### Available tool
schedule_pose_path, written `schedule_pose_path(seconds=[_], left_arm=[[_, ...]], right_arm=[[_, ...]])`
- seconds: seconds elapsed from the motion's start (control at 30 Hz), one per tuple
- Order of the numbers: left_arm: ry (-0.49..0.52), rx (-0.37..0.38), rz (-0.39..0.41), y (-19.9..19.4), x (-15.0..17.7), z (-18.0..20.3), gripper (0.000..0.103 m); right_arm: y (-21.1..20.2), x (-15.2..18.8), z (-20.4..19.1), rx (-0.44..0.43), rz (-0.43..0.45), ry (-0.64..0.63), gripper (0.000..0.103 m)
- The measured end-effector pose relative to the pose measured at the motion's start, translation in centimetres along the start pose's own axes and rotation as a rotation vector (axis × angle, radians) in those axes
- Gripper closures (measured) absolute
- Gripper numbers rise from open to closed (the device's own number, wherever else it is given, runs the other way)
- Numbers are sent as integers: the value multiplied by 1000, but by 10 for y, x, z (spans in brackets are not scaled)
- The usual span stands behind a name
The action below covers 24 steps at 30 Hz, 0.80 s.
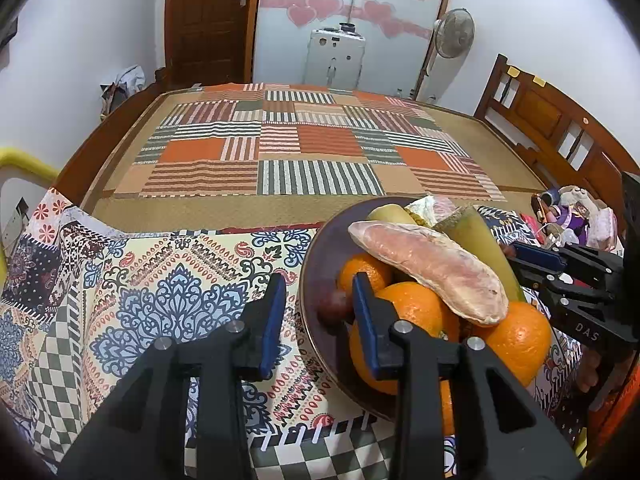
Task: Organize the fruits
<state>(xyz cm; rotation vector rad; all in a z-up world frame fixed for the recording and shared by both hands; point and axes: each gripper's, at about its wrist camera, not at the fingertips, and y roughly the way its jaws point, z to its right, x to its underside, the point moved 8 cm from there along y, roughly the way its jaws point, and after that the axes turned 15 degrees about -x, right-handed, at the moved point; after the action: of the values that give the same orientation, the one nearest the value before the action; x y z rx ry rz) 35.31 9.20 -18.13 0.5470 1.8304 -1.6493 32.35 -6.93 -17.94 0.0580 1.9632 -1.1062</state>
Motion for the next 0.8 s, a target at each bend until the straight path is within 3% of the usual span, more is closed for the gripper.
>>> schedule_pose_path(seconds=[0.13,0.33,0.53,0.8], left_arm=[[-3,1,-1,-3,1,-2,69],[7,-35,67,-37,2,-4,69],[22,-67,214,-117,4,1,69],[2,-75,464,-257,14,8,66]], right_arm=[[-5,-1,1,-4,12,4,75],[-32,-9,-9,14,72,-10,70],[-93,-19,-43,33,189,-47,69],[-201,-21,-112,43,428,-105,69]])
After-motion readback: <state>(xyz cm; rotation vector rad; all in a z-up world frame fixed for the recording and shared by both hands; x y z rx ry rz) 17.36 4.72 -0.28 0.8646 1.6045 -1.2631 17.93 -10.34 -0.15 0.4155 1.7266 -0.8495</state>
